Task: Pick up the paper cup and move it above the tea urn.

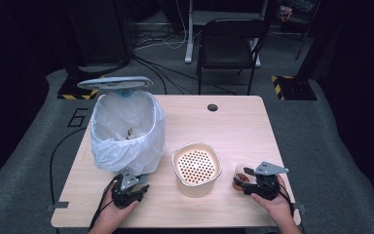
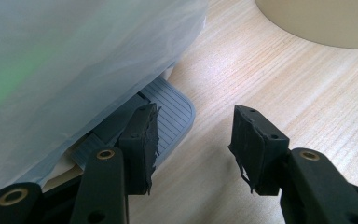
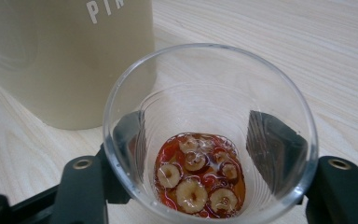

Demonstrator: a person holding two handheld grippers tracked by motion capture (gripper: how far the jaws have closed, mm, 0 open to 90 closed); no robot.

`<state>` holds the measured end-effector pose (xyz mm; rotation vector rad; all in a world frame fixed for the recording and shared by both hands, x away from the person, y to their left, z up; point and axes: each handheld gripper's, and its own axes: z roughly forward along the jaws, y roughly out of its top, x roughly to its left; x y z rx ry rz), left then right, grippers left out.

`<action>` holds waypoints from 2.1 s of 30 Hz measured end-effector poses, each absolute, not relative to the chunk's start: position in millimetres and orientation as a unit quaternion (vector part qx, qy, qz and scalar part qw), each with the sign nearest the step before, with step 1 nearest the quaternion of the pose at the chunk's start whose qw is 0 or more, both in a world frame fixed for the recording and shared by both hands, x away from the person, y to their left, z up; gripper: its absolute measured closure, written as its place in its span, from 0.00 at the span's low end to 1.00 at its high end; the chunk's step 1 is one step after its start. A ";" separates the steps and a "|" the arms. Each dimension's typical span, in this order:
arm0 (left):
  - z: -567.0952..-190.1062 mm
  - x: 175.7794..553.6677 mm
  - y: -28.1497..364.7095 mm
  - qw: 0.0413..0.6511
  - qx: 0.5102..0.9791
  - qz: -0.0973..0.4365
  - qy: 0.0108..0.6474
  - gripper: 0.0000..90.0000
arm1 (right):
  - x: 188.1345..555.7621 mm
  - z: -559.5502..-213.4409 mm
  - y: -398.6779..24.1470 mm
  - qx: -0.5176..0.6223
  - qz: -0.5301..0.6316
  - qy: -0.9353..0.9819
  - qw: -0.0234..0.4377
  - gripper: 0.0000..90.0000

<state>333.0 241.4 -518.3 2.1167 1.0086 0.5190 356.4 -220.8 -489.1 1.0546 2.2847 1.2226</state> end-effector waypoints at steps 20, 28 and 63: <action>-518.2 332.8 241.2 0.360 0.823 0.202 0.390 0.57 | 364.0 -475.0 -221.6 0.363 0.447 0.797 0.182 0.49; -519.0 332.6 240.4 0.362 0.821 0.208 0.391 0.57 | 373.4 -463.4 -222.4 0.363 0.446 0.796 0.190 0.52; -518.4 333.0 241.4 0.362 0.822 0.202 0.391 0.57 | 448.4 -395.7 -183.4 0.294 0.435 0.822 0.222 0.52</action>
